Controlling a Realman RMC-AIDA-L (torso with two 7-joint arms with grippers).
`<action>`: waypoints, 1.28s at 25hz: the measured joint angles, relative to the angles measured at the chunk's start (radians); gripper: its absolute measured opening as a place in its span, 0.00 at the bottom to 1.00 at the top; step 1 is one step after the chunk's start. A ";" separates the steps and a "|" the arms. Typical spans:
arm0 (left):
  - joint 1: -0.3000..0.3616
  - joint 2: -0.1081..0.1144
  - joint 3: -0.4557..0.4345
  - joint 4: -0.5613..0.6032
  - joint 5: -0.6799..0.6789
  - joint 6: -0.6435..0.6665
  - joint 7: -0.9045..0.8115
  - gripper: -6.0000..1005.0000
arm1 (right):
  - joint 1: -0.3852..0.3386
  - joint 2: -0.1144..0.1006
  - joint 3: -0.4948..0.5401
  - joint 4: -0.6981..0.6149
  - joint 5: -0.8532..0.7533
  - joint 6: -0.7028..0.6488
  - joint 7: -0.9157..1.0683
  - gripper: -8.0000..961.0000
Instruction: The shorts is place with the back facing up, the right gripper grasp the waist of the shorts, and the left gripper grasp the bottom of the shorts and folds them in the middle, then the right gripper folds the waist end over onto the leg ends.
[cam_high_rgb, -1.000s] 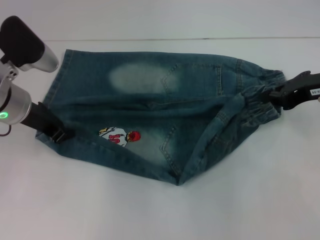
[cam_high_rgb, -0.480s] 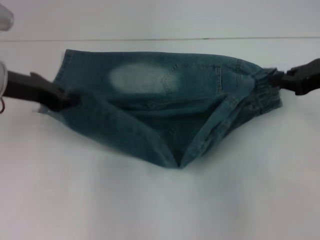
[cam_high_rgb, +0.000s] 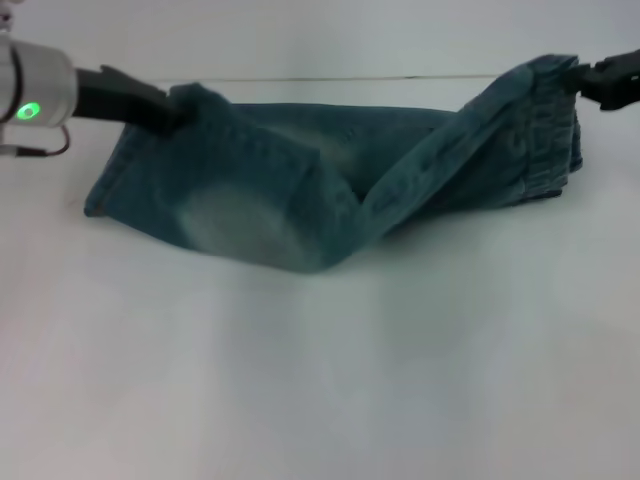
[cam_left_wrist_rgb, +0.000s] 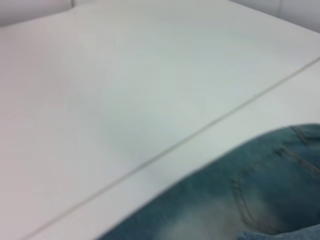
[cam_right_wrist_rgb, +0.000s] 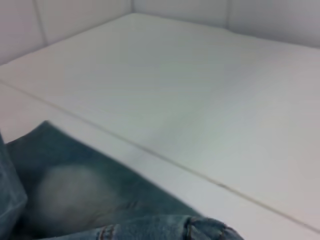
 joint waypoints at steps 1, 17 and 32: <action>-0.015 0.001 0.003 -0.028 0.003 -0.036 0.000 0.10 | 0.007 -0.004 0.000 0.016 -0.002 0.020 0.000 0.05; -0.055 0.007 0.014 -0.213 0.021 -0.421 -0.012 0.10 | 0.080 -0.021 -0.009 0.231 -0.112 0.320 0.007 0.05; -0.054 0.006 0.098 -0.284 0.025 -0.555 -0.003 0.12 | 0.112 -0.010 -0.024 0.320 -0.171 0.412 -0.015 0.05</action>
